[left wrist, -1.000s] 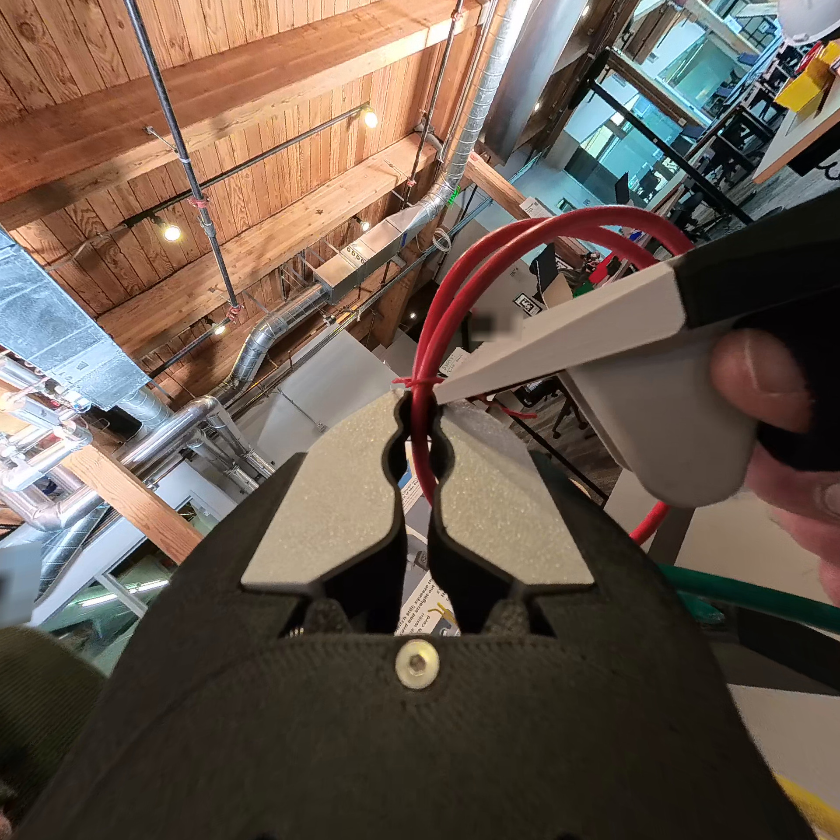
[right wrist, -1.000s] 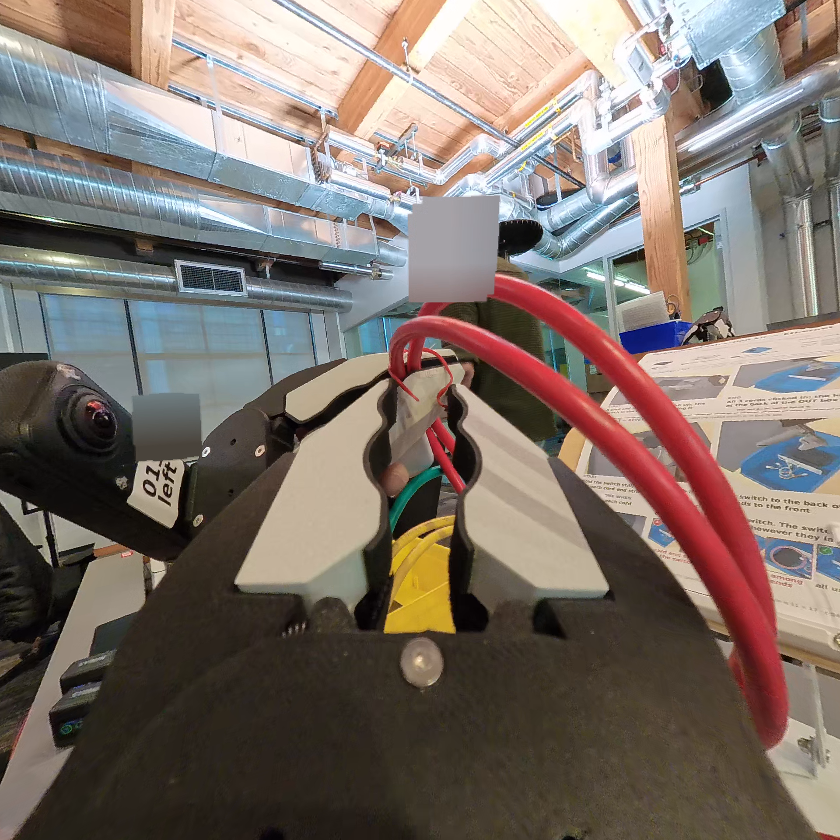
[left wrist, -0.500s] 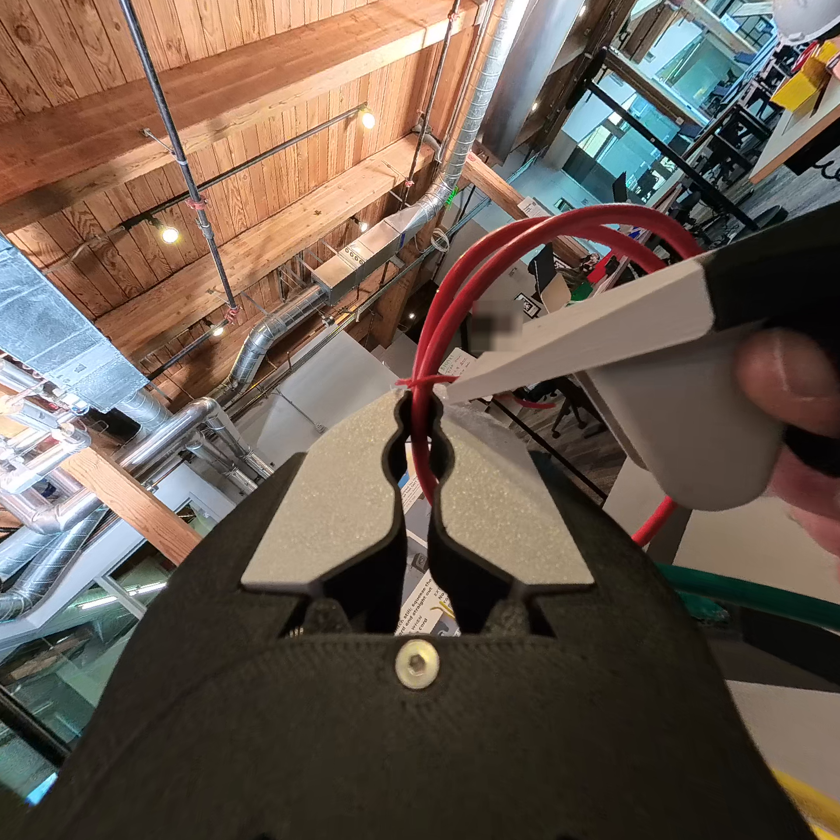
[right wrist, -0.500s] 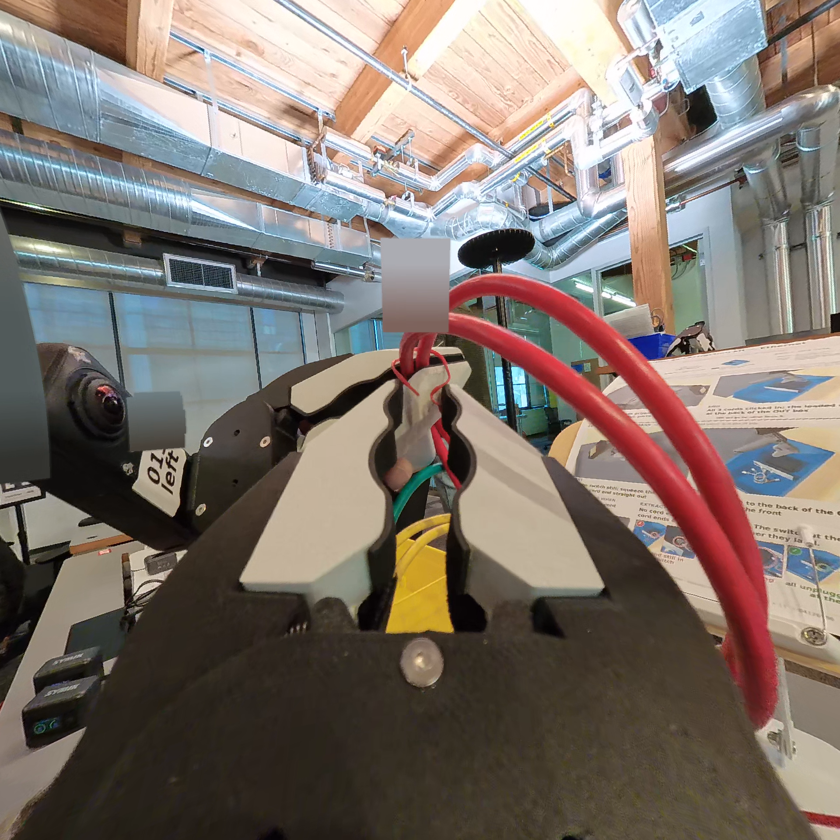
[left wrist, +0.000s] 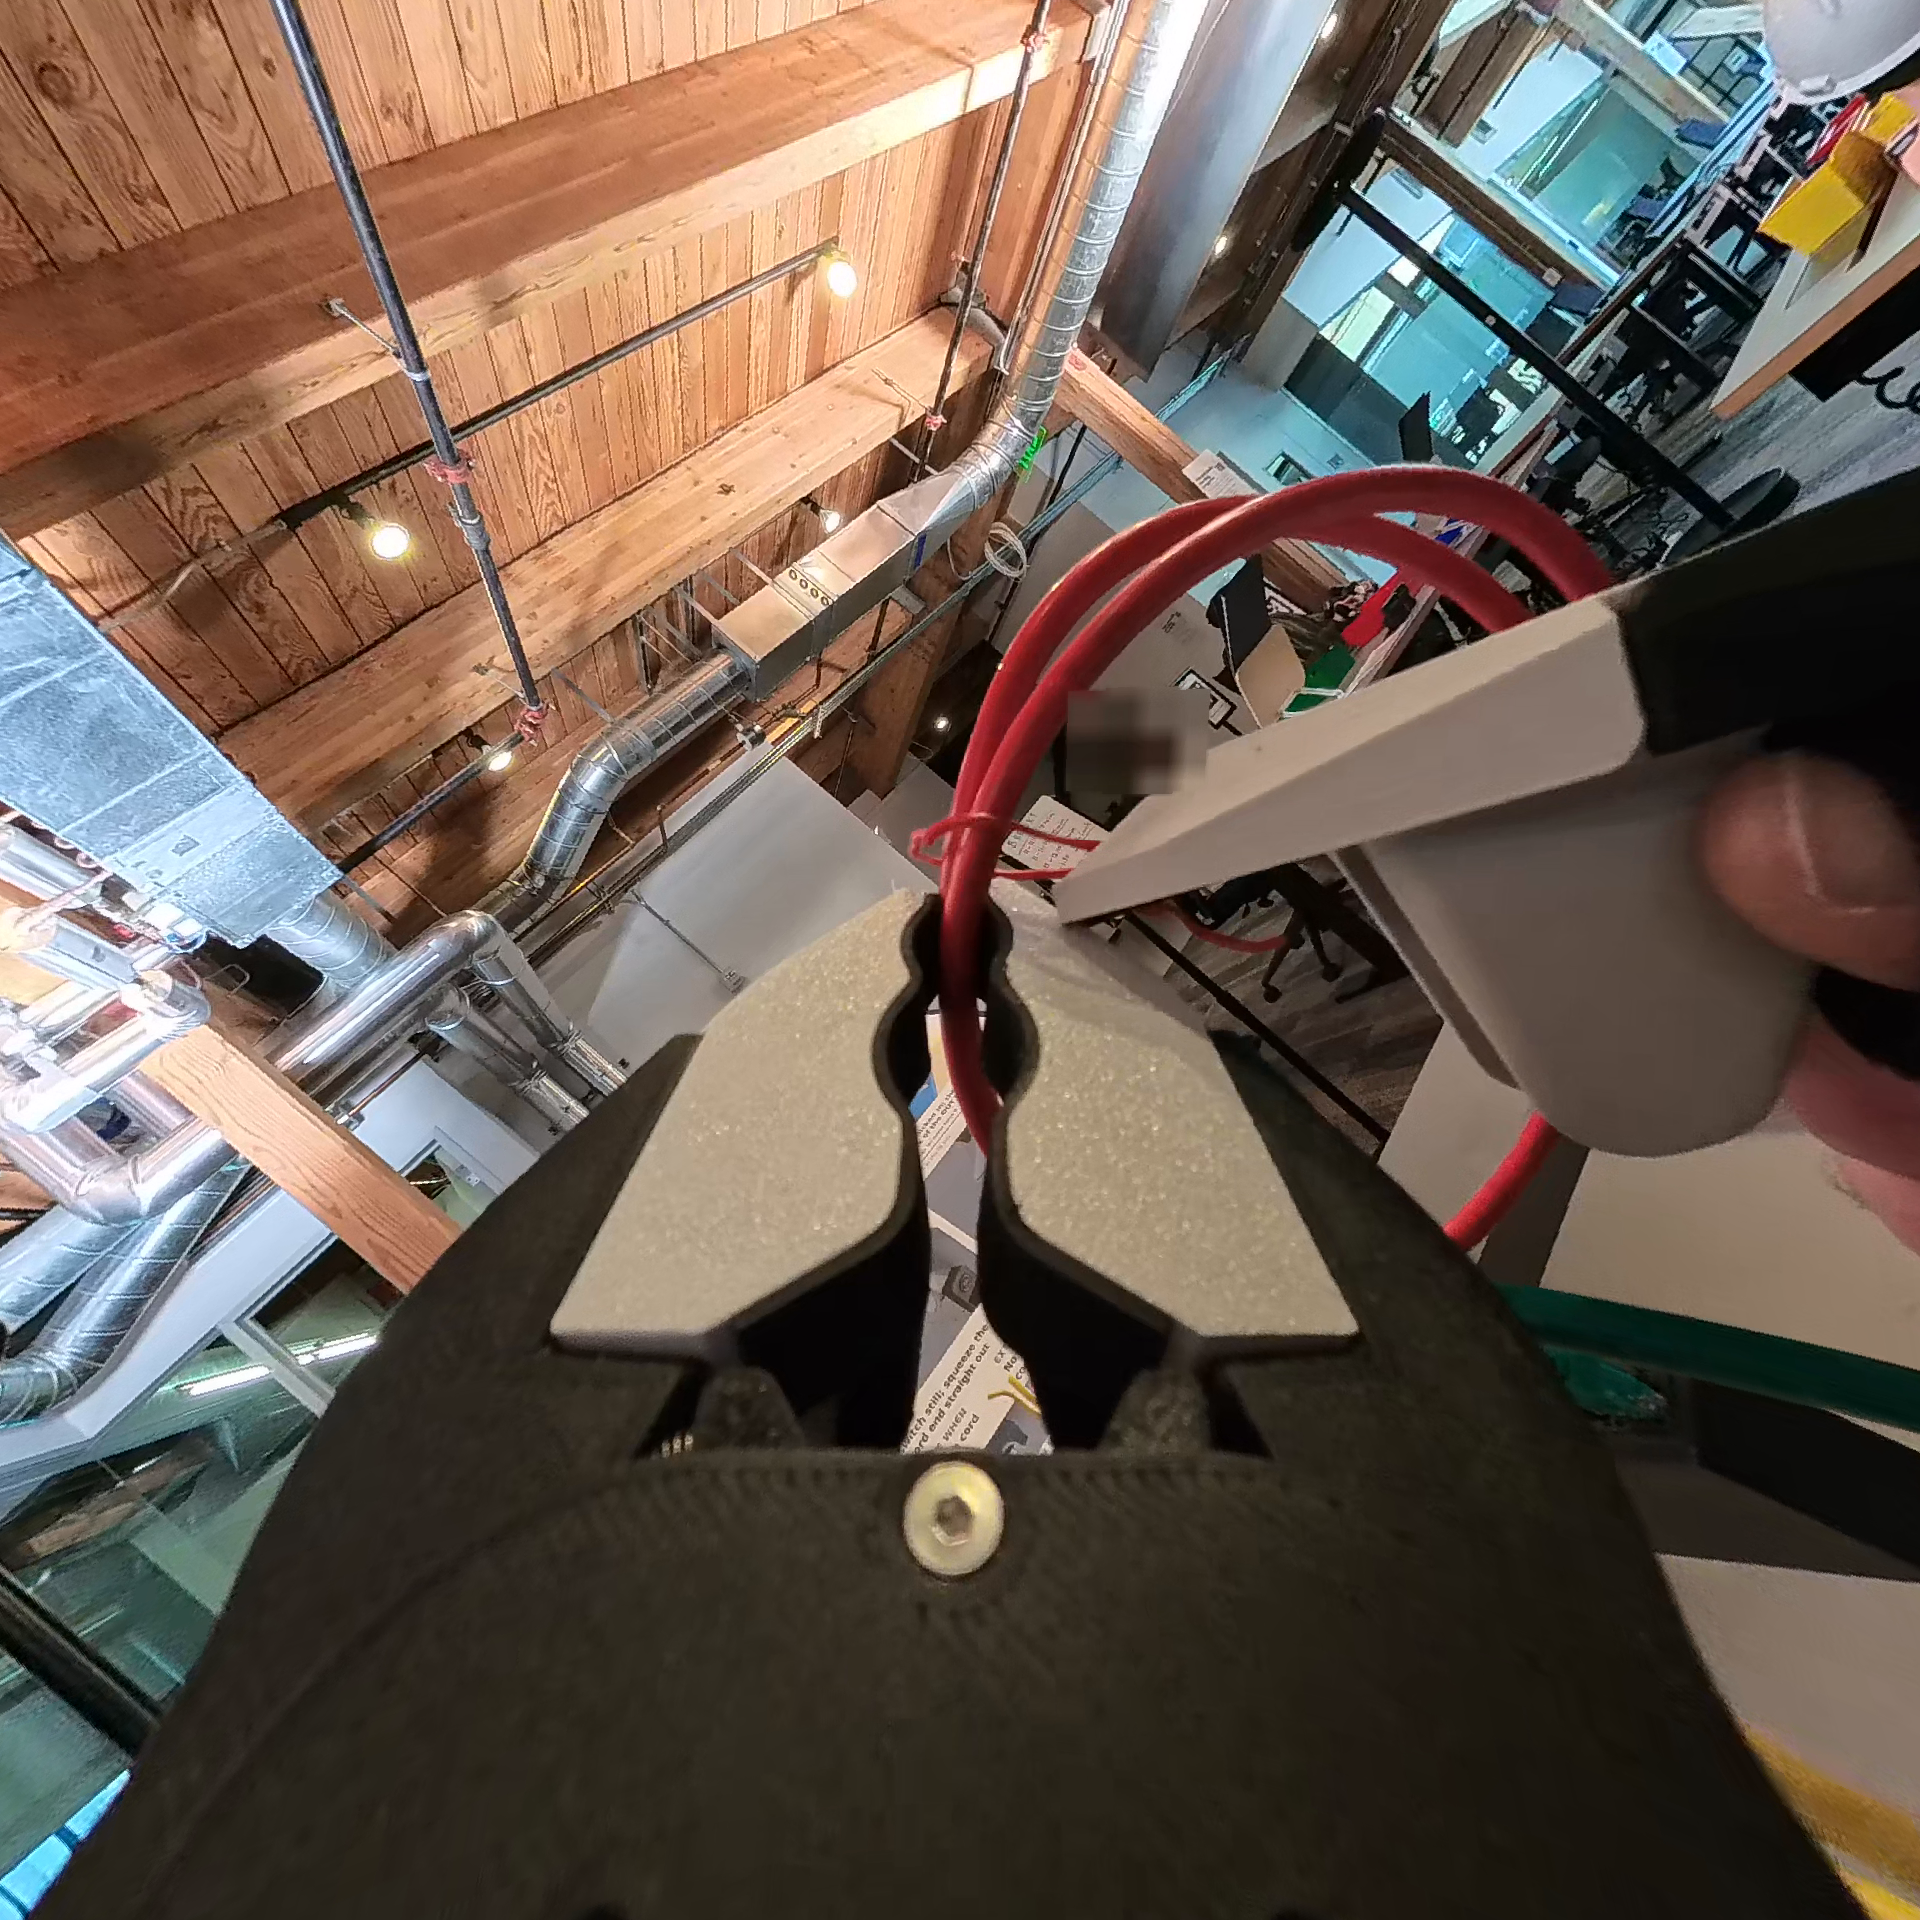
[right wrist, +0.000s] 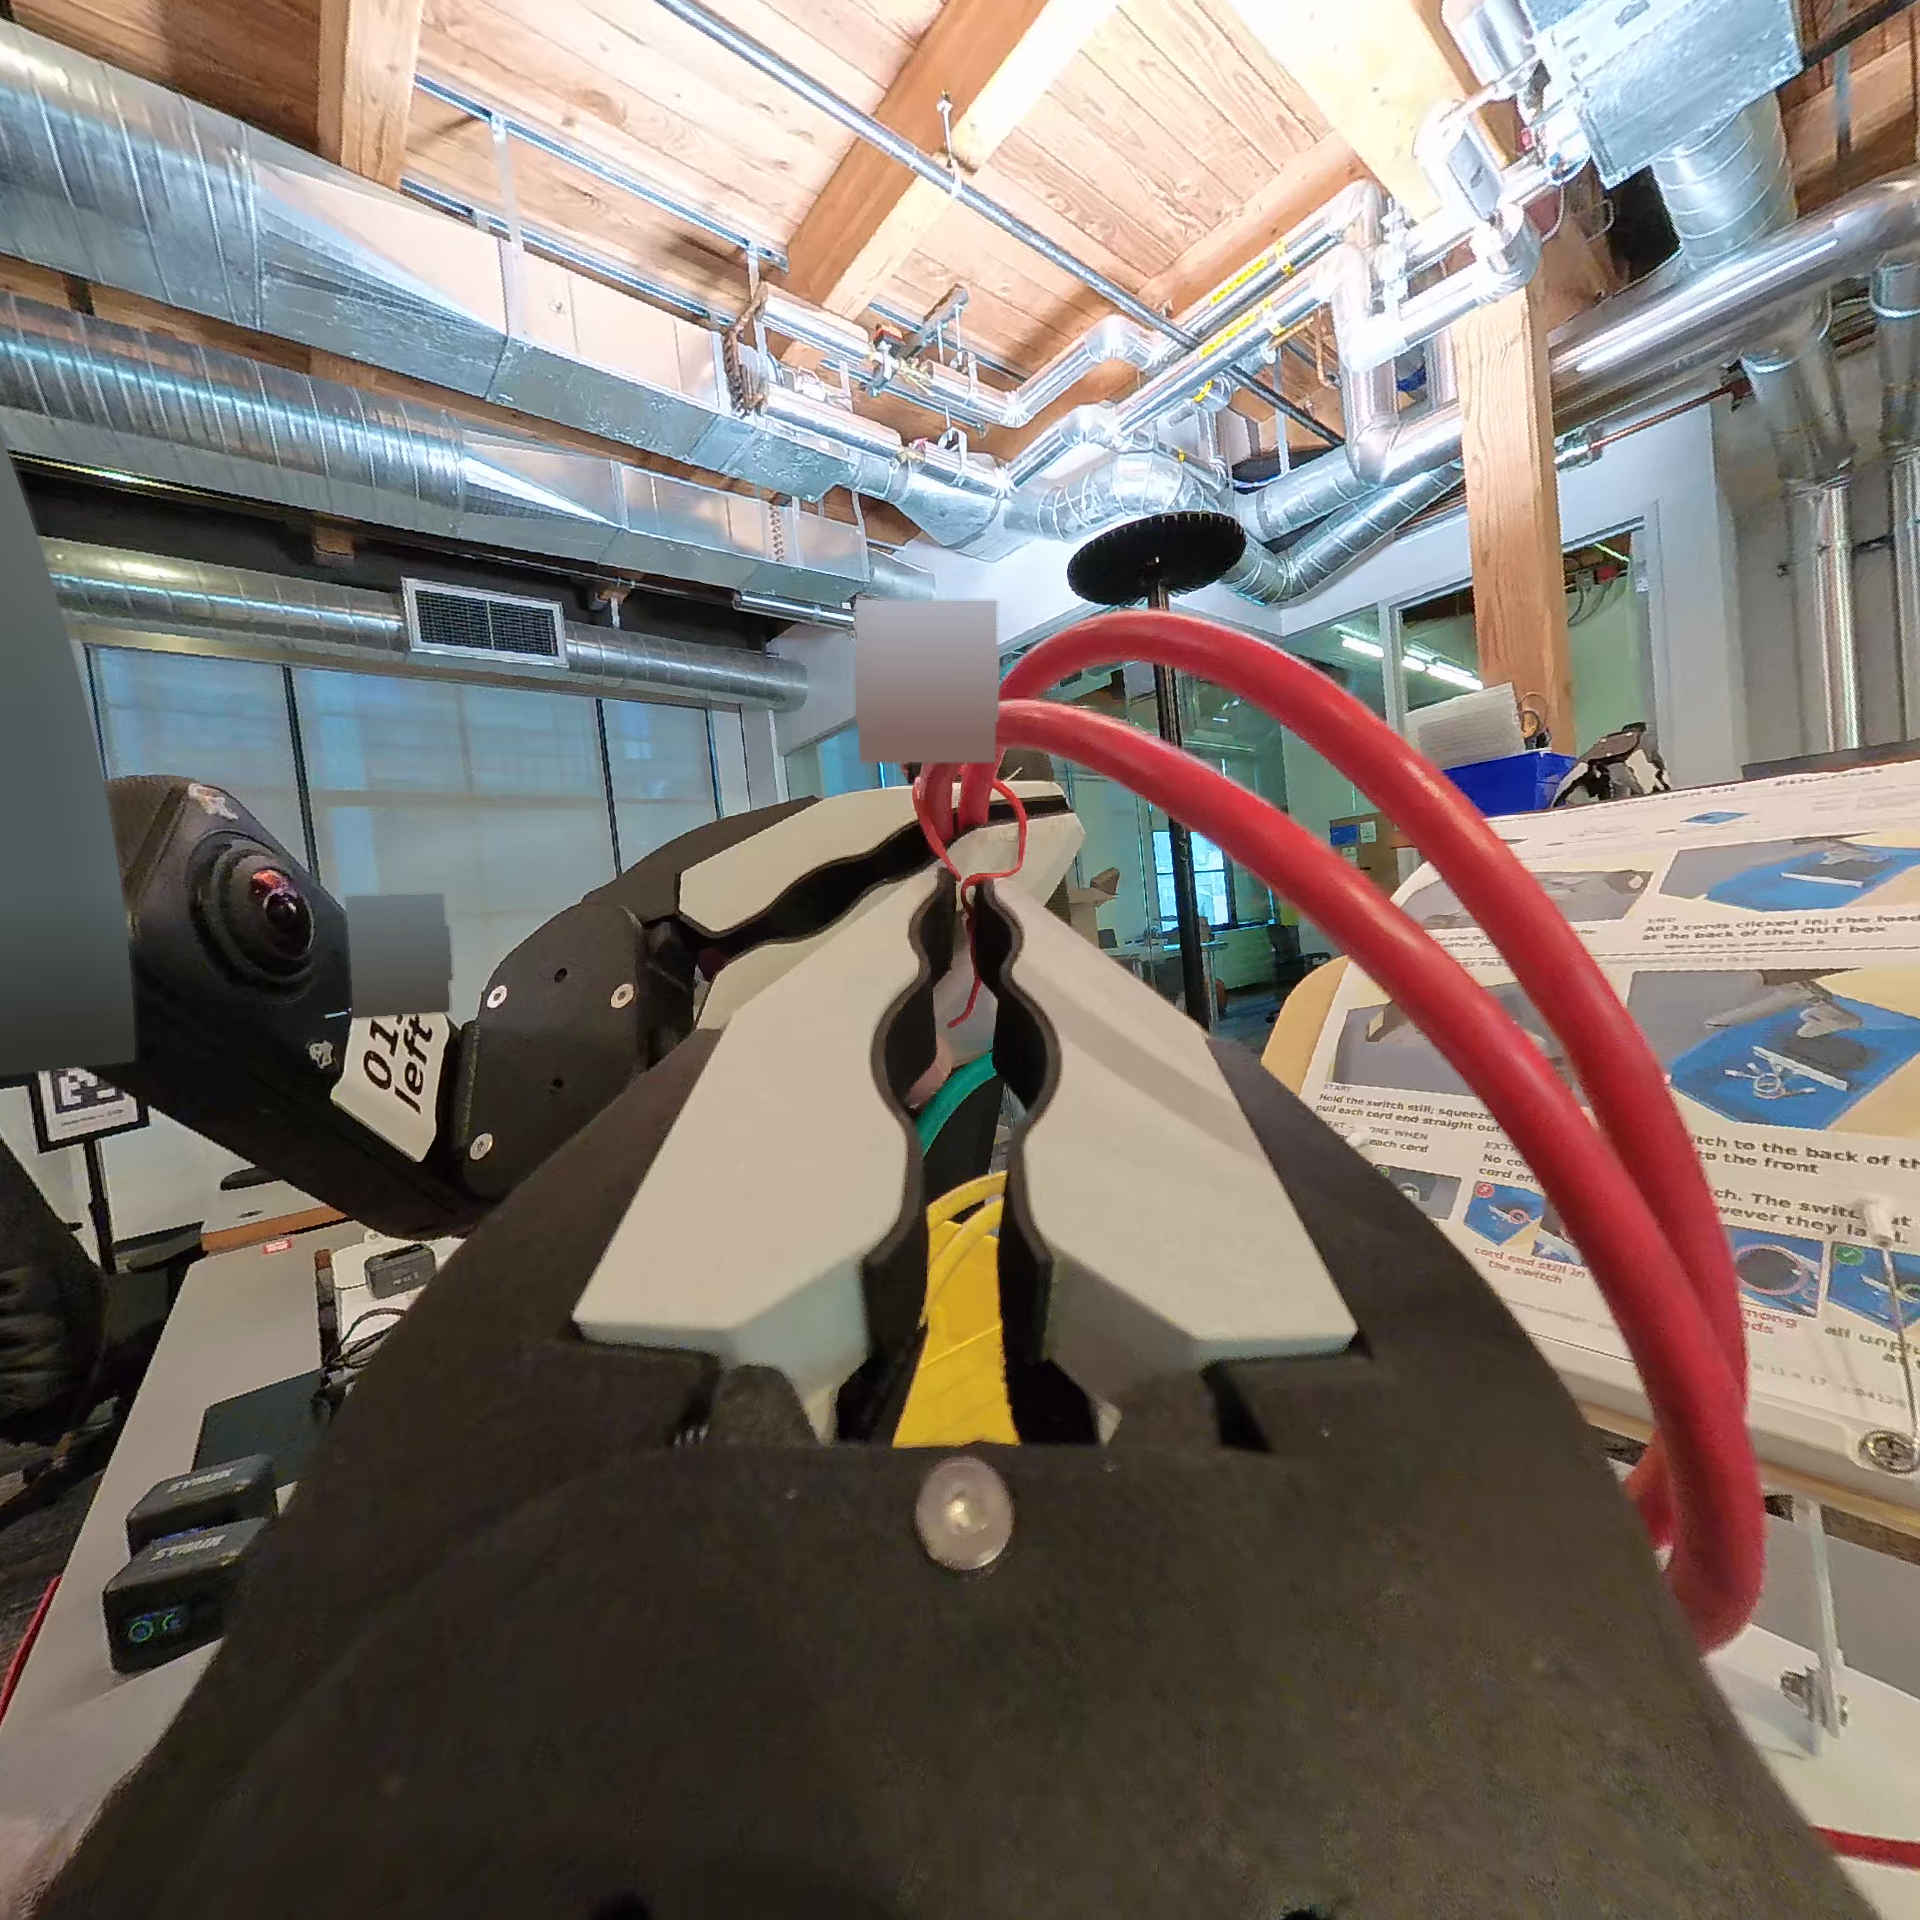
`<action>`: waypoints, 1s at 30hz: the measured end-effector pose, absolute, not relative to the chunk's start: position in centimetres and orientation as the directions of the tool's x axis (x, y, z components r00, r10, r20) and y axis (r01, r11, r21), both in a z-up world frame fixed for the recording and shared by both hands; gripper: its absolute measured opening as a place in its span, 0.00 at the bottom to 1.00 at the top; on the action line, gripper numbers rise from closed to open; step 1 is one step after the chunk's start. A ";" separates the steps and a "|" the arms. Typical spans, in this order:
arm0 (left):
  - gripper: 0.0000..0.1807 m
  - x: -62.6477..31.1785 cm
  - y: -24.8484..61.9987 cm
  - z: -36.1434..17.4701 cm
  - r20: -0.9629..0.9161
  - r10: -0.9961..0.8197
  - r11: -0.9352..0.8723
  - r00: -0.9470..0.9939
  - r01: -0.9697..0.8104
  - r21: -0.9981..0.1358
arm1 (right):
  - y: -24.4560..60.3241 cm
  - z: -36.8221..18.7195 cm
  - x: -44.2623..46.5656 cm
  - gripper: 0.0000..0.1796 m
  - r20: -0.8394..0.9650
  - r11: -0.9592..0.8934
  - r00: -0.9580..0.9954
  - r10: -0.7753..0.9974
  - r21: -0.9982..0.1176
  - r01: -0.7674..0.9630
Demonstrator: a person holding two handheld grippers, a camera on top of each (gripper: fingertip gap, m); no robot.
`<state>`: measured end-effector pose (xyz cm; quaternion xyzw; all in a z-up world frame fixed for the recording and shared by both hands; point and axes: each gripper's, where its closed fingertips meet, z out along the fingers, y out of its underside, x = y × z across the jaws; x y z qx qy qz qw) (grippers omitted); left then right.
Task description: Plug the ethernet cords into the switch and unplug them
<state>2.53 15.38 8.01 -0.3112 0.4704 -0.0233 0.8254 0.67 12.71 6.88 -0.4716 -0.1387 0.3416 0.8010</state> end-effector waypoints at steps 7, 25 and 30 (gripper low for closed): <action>0.02 2.6 15.3 8.0 -0.763 -0.330 0.807 0.555 -0.254 -0.534 | 12.6 6.8 0.7 0.00 -0.095 0.321 0.729 0.678 -0.854 -0.410; 0.03 2.8 15.1 7.7 -0.770 -0.360 0.799 0.526 -0.253 -0.546 | 12.3 6.2 0.7 0.00 0.132 0.387 0.850 0.511 -0.918 -0.091; 0.03 2.7 15.0 7.9 -0.767 -0.352 0.802 0.536 -0.249 -0.543 | 12.4 6.1 1.0 0.02 0.098 0.372 0.838 0.538 -0.919 -0.131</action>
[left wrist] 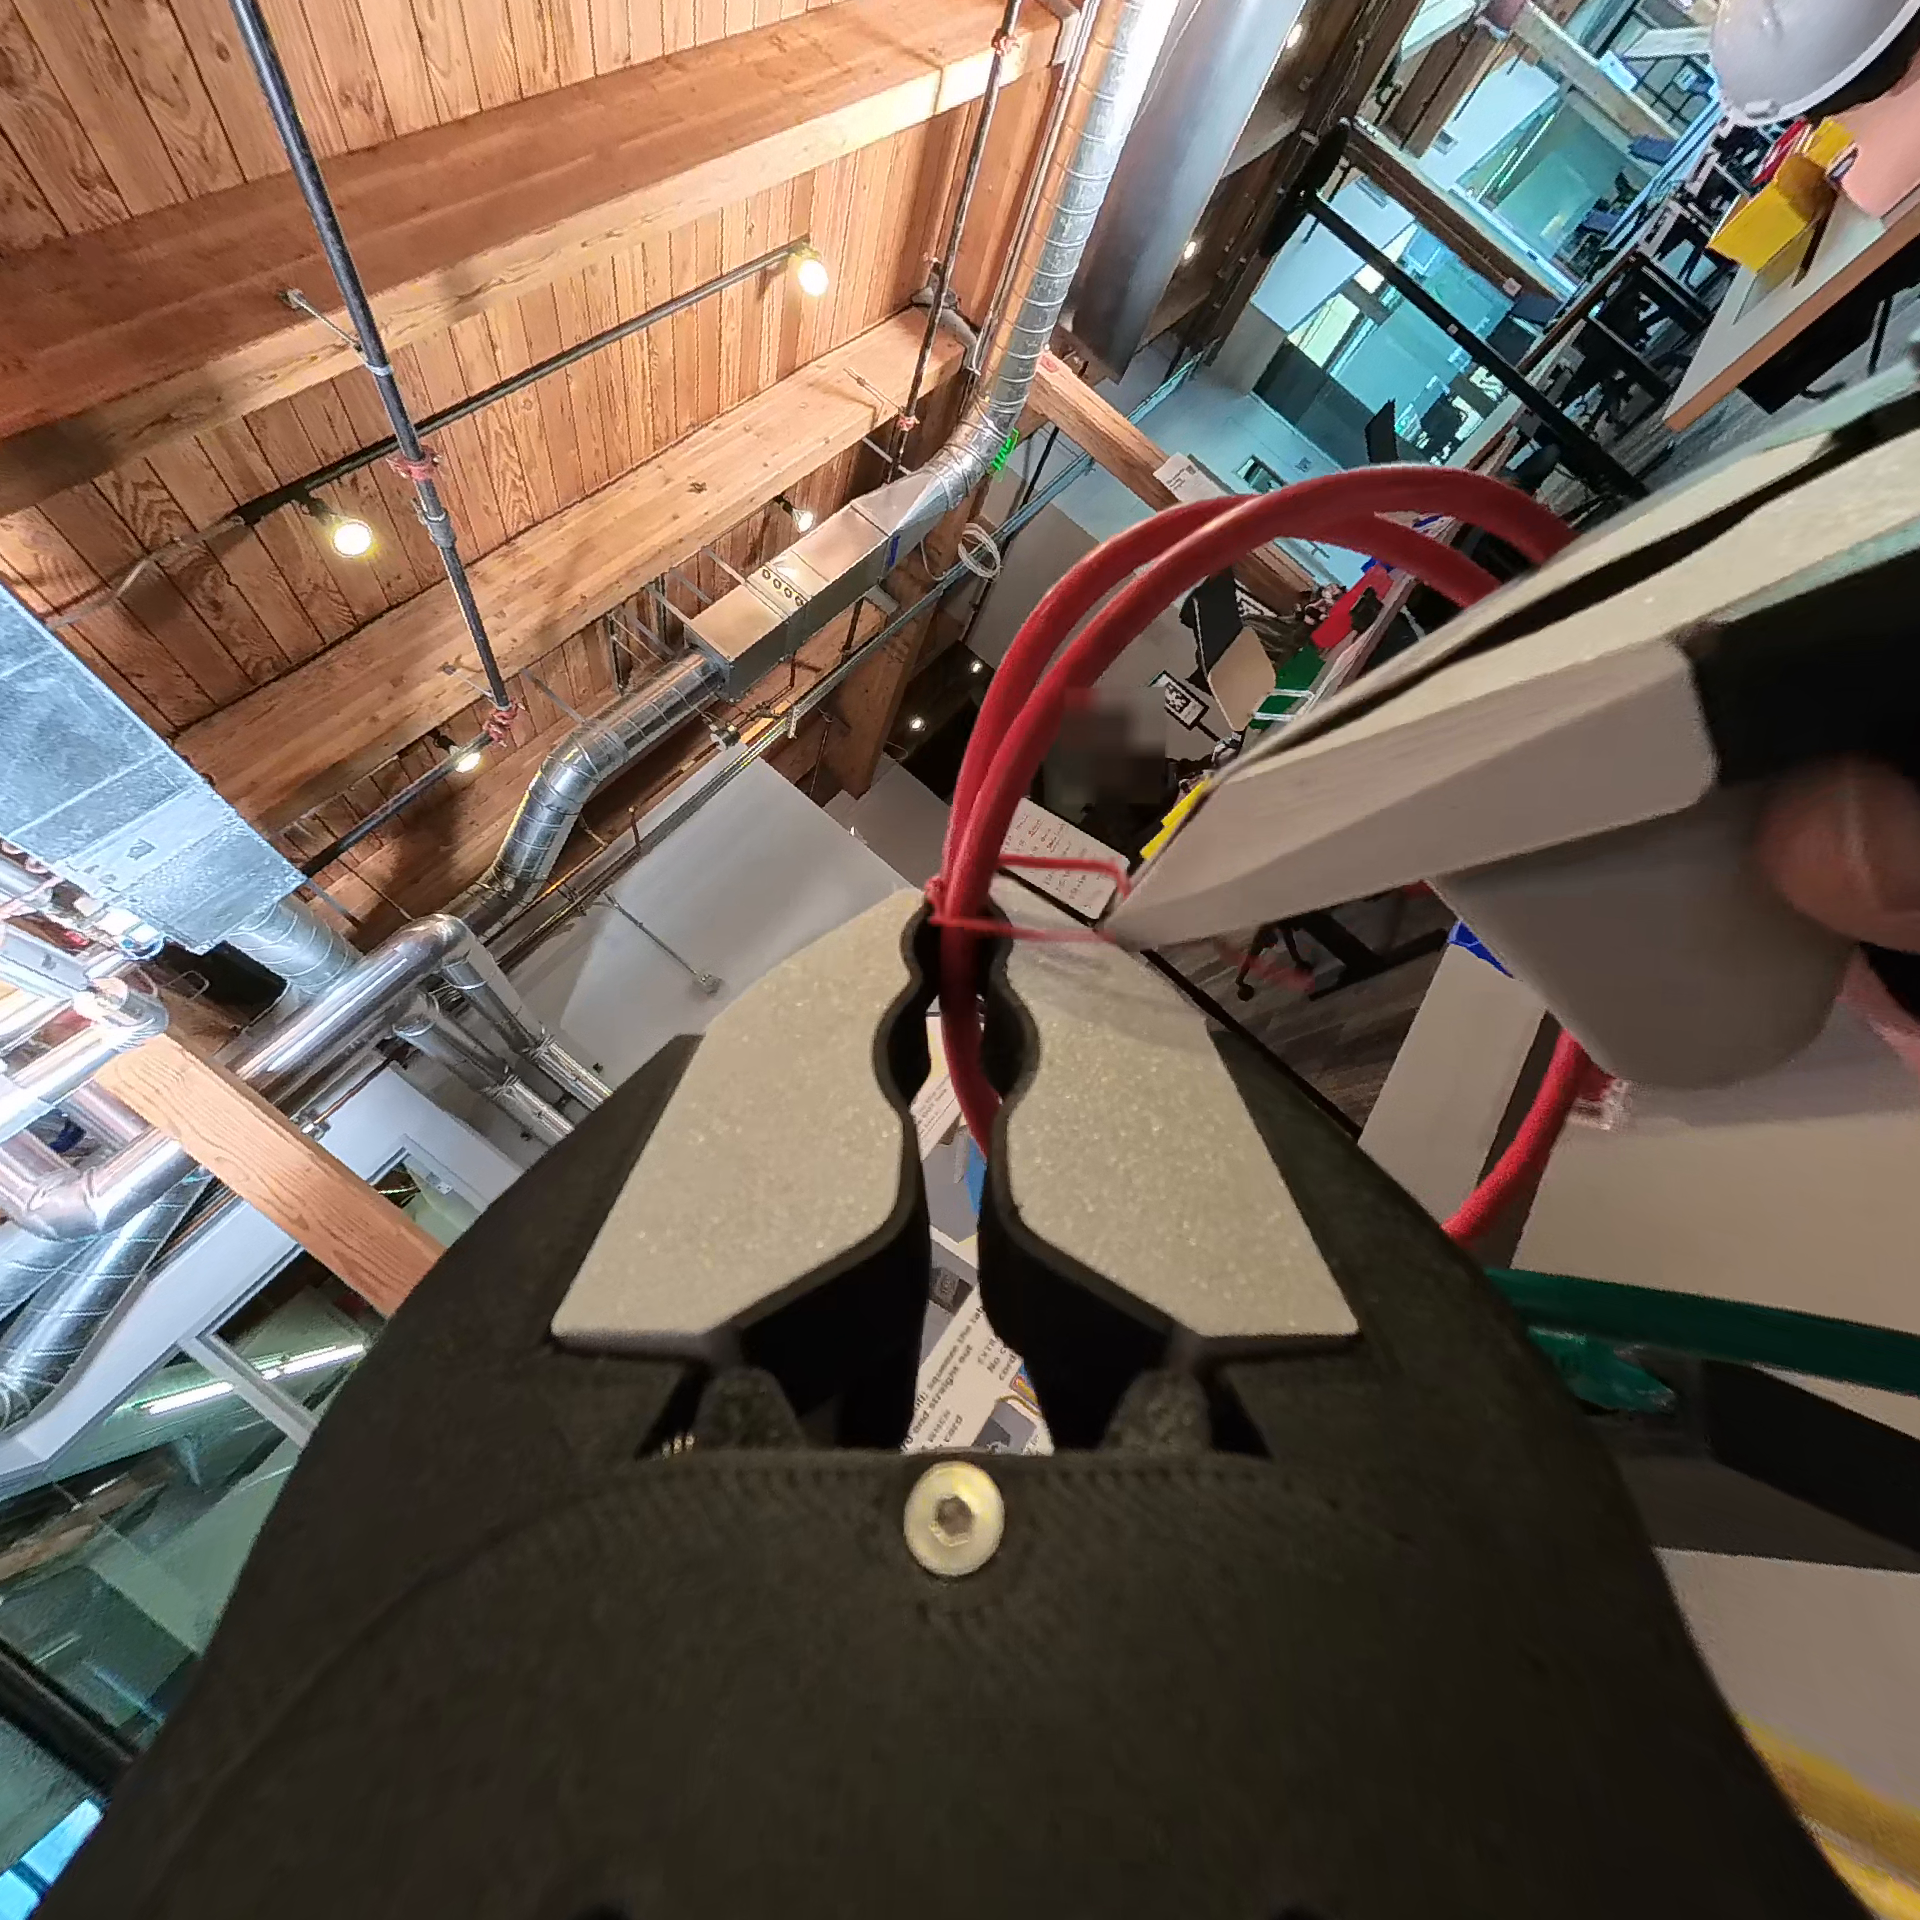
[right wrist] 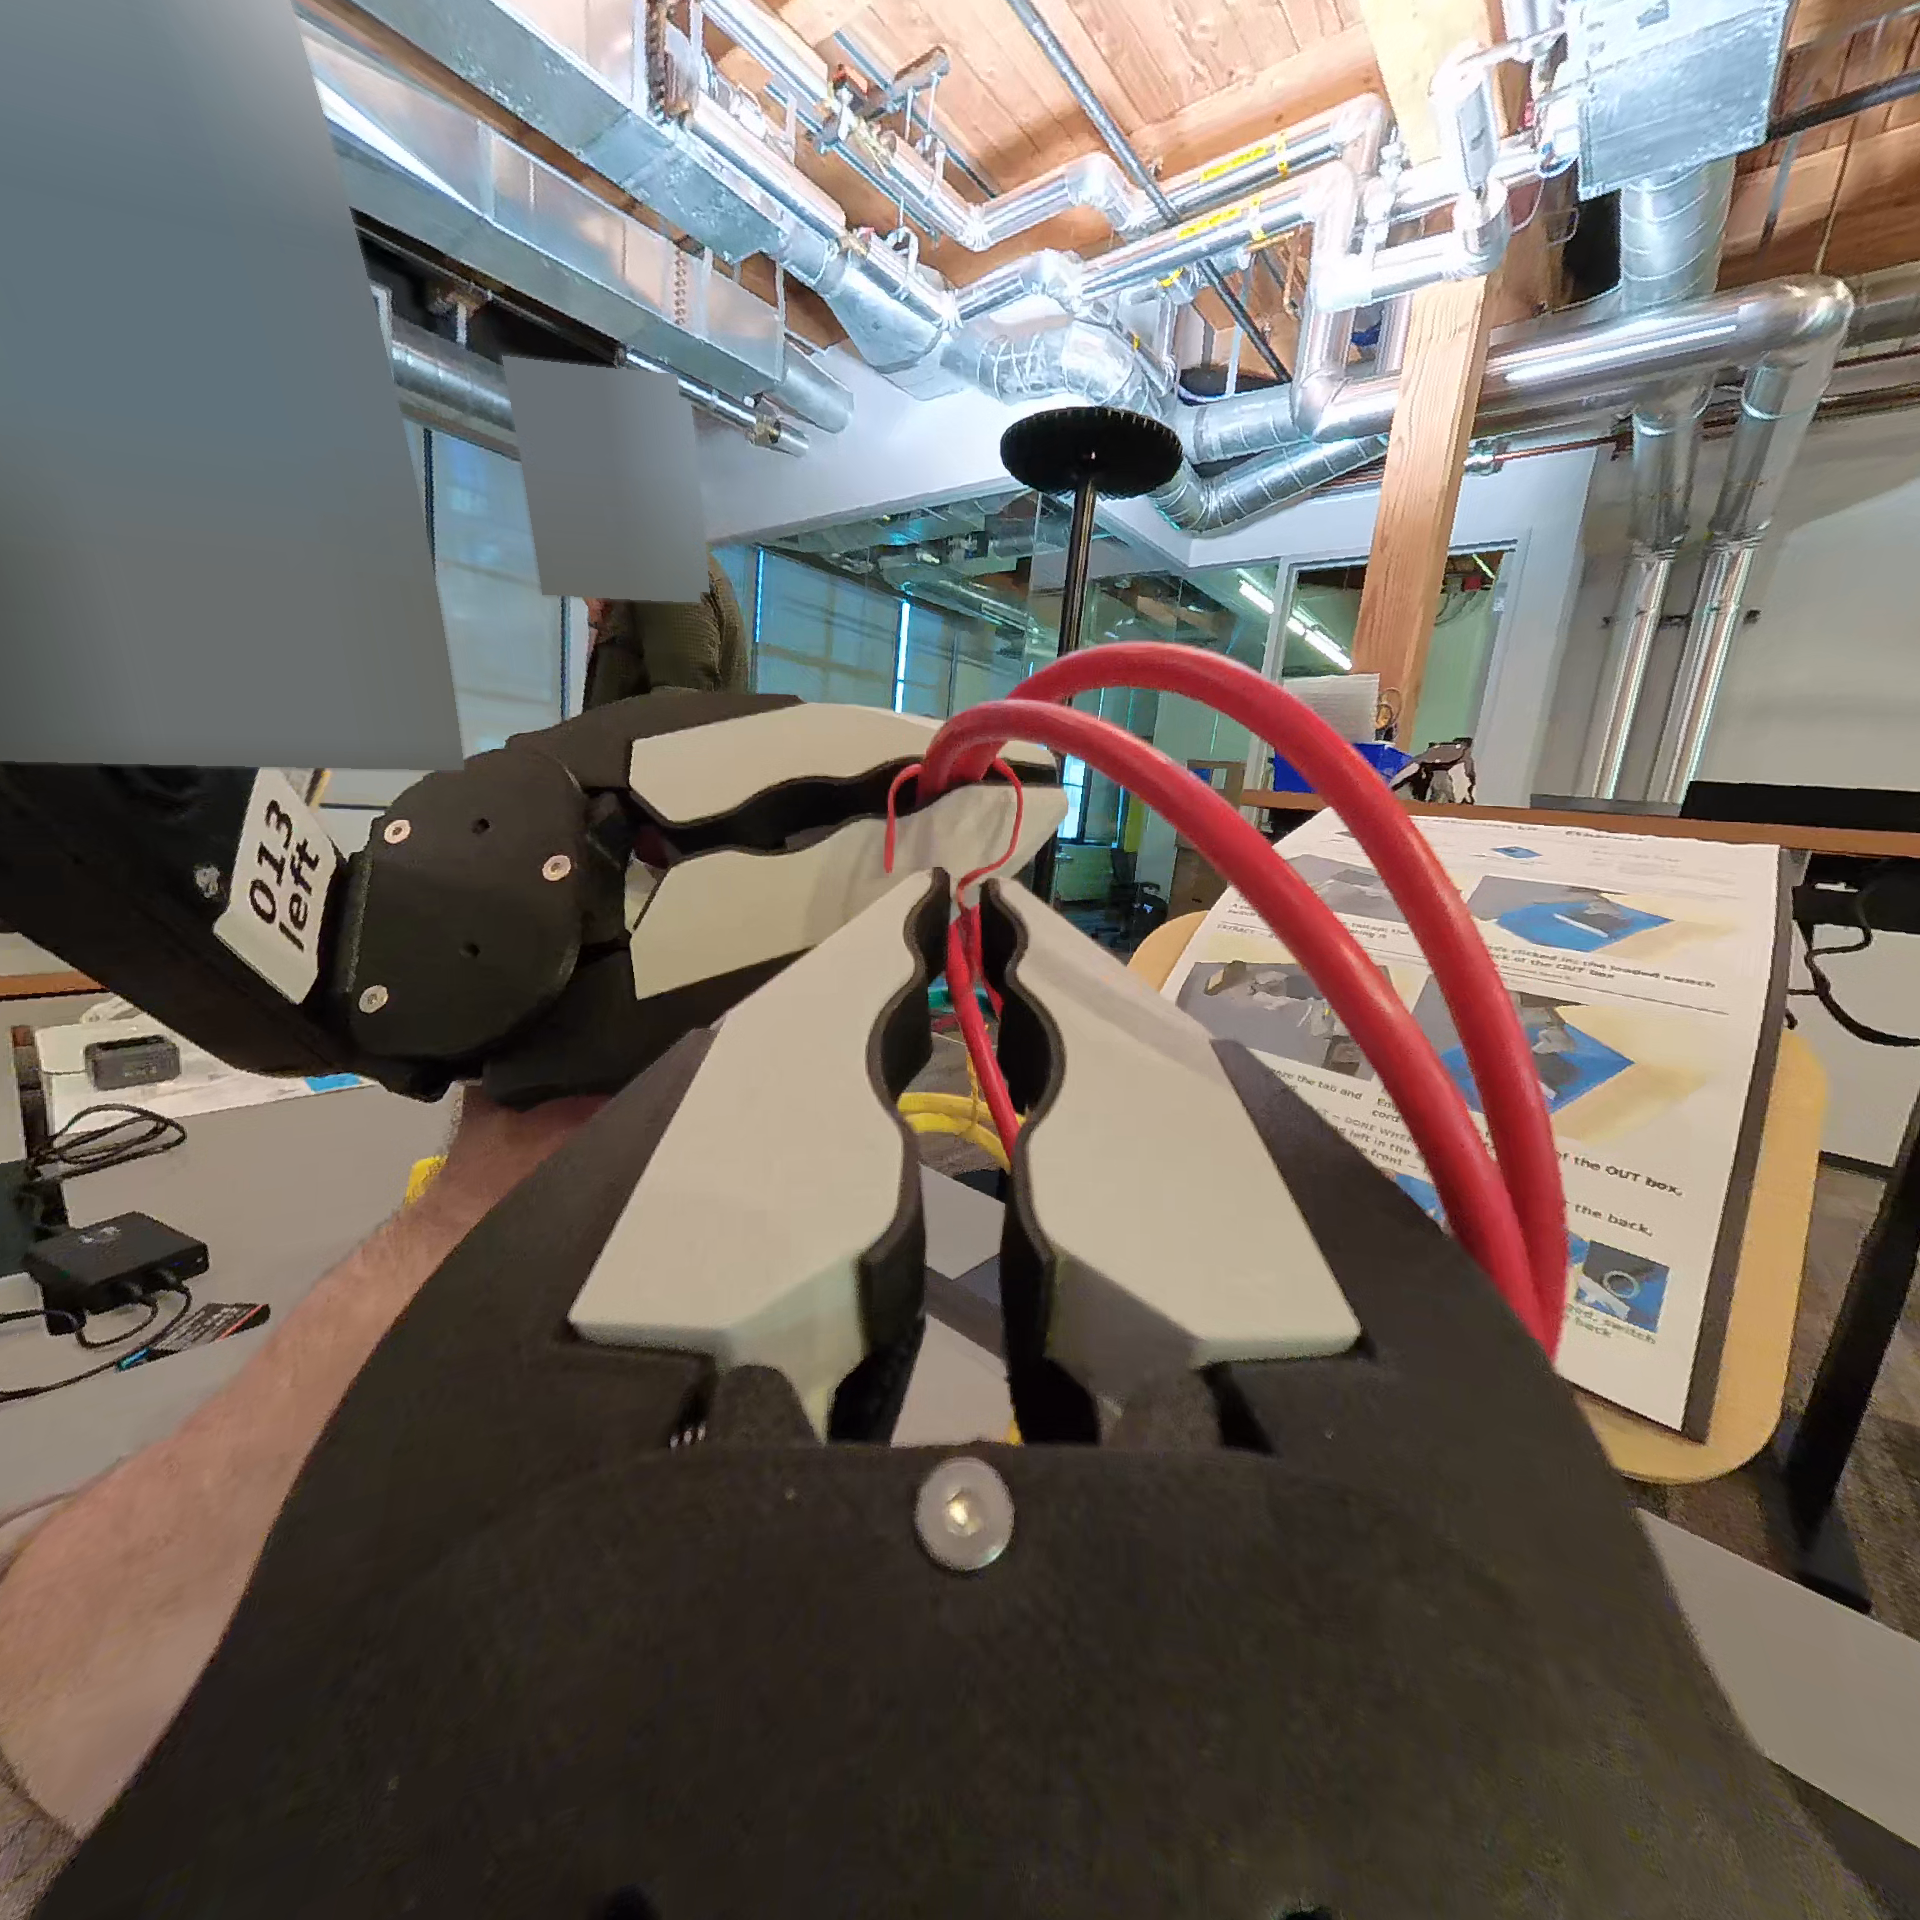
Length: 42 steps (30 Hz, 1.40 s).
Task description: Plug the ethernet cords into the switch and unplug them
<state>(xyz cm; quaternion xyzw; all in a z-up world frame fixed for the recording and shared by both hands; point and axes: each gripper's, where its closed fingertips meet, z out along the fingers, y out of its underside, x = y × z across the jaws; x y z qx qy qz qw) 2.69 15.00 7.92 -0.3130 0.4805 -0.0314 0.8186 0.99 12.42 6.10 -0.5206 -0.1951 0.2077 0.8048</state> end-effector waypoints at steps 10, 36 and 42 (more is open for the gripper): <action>0.03 2.7 14.9 8.1 -0.764 -0.340 0.808 0.548 -0.245 -0.535 | 11.9 6.6 1.0 0.16 0.085 0.388 0.822 0.562 -0.905 -0.172; 0.02 3.0 14.5 8.4 -0.770 -0.291 0.819 0.568 -0.269 -0.507 | 12.1 8.0 0.7 0.07 -0.032 0.358 0.802 0.596 -0.884 -0.302; 0.03 2.9 14.6 8.4 -0.768 -0.288 0.819 0.573 -0.269 -0.507 | 12.2 7.9 0.7 0.03 -0.015 0.367 0.812 0.583 -0.887 -0.280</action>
